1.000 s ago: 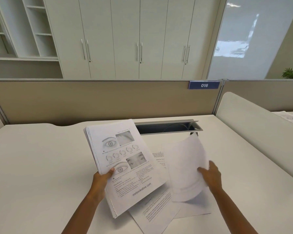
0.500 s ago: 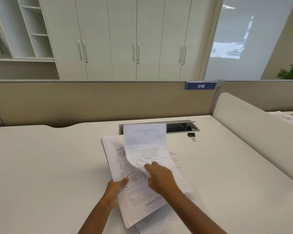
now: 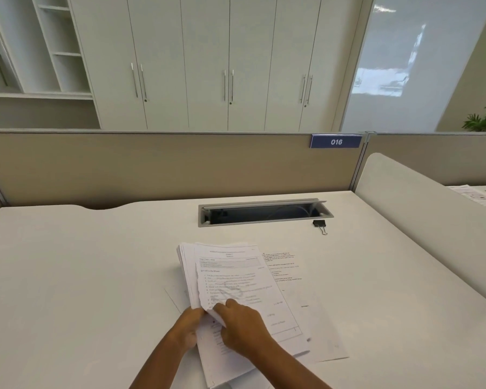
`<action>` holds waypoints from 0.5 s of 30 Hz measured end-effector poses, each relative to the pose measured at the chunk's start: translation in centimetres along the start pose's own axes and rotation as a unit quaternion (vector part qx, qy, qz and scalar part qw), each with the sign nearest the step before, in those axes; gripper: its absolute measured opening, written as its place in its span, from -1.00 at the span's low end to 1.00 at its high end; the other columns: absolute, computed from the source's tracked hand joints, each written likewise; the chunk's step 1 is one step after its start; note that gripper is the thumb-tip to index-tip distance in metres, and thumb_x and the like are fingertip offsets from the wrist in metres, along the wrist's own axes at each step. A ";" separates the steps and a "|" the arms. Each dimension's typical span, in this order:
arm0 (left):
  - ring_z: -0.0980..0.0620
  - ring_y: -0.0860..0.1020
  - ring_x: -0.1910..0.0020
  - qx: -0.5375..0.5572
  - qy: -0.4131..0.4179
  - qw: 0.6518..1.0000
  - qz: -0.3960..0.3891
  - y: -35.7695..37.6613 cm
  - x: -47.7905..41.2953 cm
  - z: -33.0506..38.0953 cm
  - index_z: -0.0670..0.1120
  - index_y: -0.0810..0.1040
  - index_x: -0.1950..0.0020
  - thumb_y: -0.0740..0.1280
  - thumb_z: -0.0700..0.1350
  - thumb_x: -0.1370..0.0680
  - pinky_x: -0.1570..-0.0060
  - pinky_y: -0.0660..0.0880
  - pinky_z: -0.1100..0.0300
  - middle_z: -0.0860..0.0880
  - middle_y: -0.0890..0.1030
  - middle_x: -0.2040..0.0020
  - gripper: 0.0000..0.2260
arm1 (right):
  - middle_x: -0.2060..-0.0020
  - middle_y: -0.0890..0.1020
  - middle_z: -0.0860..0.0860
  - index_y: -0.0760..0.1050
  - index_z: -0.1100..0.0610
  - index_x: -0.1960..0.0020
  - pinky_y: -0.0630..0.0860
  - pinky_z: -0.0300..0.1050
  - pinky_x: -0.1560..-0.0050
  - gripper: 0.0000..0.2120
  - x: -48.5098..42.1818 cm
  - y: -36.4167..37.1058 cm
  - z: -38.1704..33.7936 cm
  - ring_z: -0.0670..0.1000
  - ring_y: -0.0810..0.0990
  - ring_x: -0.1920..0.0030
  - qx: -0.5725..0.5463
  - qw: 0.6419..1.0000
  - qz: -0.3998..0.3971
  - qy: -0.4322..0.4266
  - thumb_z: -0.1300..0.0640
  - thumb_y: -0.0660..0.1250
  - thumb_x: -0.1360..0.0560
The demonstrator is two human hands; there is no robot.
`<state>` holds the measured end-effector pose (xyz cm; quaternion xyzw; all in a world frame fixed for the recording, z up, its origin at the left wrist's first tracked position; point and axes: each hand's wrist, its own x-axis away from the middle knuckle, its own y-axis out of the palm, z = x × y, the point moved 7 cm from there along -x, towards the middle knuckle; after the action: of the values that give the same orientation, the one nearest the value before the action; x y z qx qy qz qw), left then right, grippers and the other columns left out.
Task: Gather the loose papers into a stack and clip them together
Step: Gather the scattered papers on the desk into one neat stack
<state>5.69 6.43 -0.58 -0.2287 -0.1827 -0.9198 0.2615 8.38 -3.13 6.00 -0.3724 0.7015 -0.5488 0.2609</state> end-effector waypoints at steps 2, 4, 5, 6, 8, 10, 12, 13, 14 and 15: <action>-0.13 0.58 0.10 0.045 -0.005 0.999 -0.019 0.1 0.2 0.1 -0.17 0.52 -0.19 0.12 0.05 -0.59 0.19 0.50 0.05 -0.12 0.64 0.10 -0.63 | -0.21 0.50 0.17 0.33 0.13 -0.34 0.49 0.02 -0.11 -0.62 0.0 -0.1 -0.1 0.21 0.54 -0.11 -0.006 1.000 0.008 -0.004 0.21 0.19 -0.53; -0.15 0.58 0.01 0.102 -0.019 0.992 -0.068 0.8 0.2 0.3 -0.04 0.53 -0.10 -0.08 0.26 -0.55 0.12 0.51 0.00 -0.11 0.67 0.05 -0.47 | -0.23 0.49 0.16 0.32 0.12 -0.36 0.48 -0.01 -0.13 -0.61 0.0 -0.2 -0.3 0.20 0.53 -0.14 -0.004 1.000 0.008 -0.013 0.19 0.19 -0.54; -0.17 0.58 -0.04 0.115 -0.020 0.989 -0.086 1.0 0.2 0.4 -0.01 0.53 -0.08 -0.13 0.29 -0.54 0.09 0.51 -0.02 -0.11 0.67 0.02 -0.44 | -0.24 0.49 0.16 0.32 0.11 -0.37 0.47 -0.02 -0.14 -0.61 0.0 -0.3 -0.4 0.20 0.53 -0.14 -0.002 1.000 0.007 -0.017 0.18 0.19 -0.54; -0.20 0.57 -0.09 0.112 -0.017 0.989 -0.098 1.2 0.4 0.6 0.00 0.52 -0.11 -0.12 0.28 -0.54 0.05 0.52 -0.03 -0.12 0.66 -0.05 -0.46 | -0.25 0.49 0.16 0.32 0.10 -0.37 0.47 -0.02 -0.14 -0.61 0.0 -0.2 -0.5 0.20 0.53 -0.15 -0.003 1.000 0.006 -0.021 0.17 0.19 -0.55; -0.24 0.53 -0.16 0.061 0.011 0.994 -0.093 1.2 0.6 0.9 -0.10 0.46 -0.25 0.04 0.11 -0.59 -0.05 0.51 -0.05 -0.18 0.58 -0.20 -0.59 | -0.25 0.50 0.14 0.33 0.09 -0.36 0.46 -0.03 -0.15 -0.62 0.1 -0.2 -0.7 0.18 0.53 -0.15 -0.016 0.999 -0.002 -0.032 0.10 0.18 -0.55; -0.26 0.51 -0.18 0.017 0.050 0.996 -0.067 0.6 0.6 1.1 -0.25 0.38 -0.35 0.17 -0.17 -0.60 -0.04 0.50 -0.04 -0.27 0.50 -0.28 -0.66 | -0.22 0.53 0.11 0.40 0.06 -0.31 0.45 -0.04 -0.14 -0.61 0.3 -0.1 -0.7 0.13 0.54 -0.15 -0.045 0.998 -0.020 -0.032 -0.07 0.17 -0.54; -0.28 0.48 -0.20 0.006 0.068 0.996 -0.053 0.2 0.5 1.2 -0.32 0.35 -0.36 0.17 -0.31 -0.58 -0.05 0.50 -0.06 -0.31 0.47 -0.31 -0.65 | -0.15 0.58 0.07 0.50 0.03 -0.21 0.44 -0.05 -0.11 -0.54 0.3 -0.4 0.3 0.08 0.55 -0.12 -0.089 0.996 -0.024 -0.001 -0.25 0.15 -0.49; -0.30 0.47 -0.23 0.010 0.070 0.997 -0.043 0.0 0.4 1.3 -0.33 0.34 -0.36 0.16 -0.33 -0.57 -0.13 0.48 -0.10 -0.32 0.46 -0.32 -0.65 | -0.11 0.59 0.06 0.52 0.02 -0.16 0.44 -0.06 -0.10 -0.53 0.3 -0.8 1.2 0.06 0.55 -0.11 -0.112 0.993 -0.016 0.022 -0.28 0.13 -0.48; -0.32 0.46 -0.25 0.017 0.071 0.997 -0.031 -0.2 0.3 1.5 -0.33 0.34 -0.36 0.17 -0.34 -0.57 -0.22 0.43 -0.13 -0.32 0.45 -0.32 -0.65 | -0.09 0.60 0.05 0.54 0.02 -0.13 0.44 -0.07 -0.09 -0.53 0.2 -1.3 2.3 0.05 0.55 -0.09 -0.135 0.990 0.000 0.045 -0.28 0.11 -0.49; -0.32 0.46 -0.25 0.023 0.073 0.997 -0.019 -0.5 0.3 1.7 -0.32 0.34 -0.36 0.17 -0.33 -0.57 -0.24 0.40 -0.14 -0.32 0.46 -0.31 -0.65 | -0.08 0.60 0.05 0.55 0.03 -0.12 0.43 -0.08 -0.09 -0.55 0.2 -1.9 3.7 0.03 0.54 -0.09 -0.158 0.985 0.024 0.071 -0.26 0.11 -0.51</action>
<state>5.72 7.53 0.88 -0.1508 -0.1886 -0.9345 0.2615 11.52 -5.65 6.85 -0.3526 0.8044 -0.4500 0.1617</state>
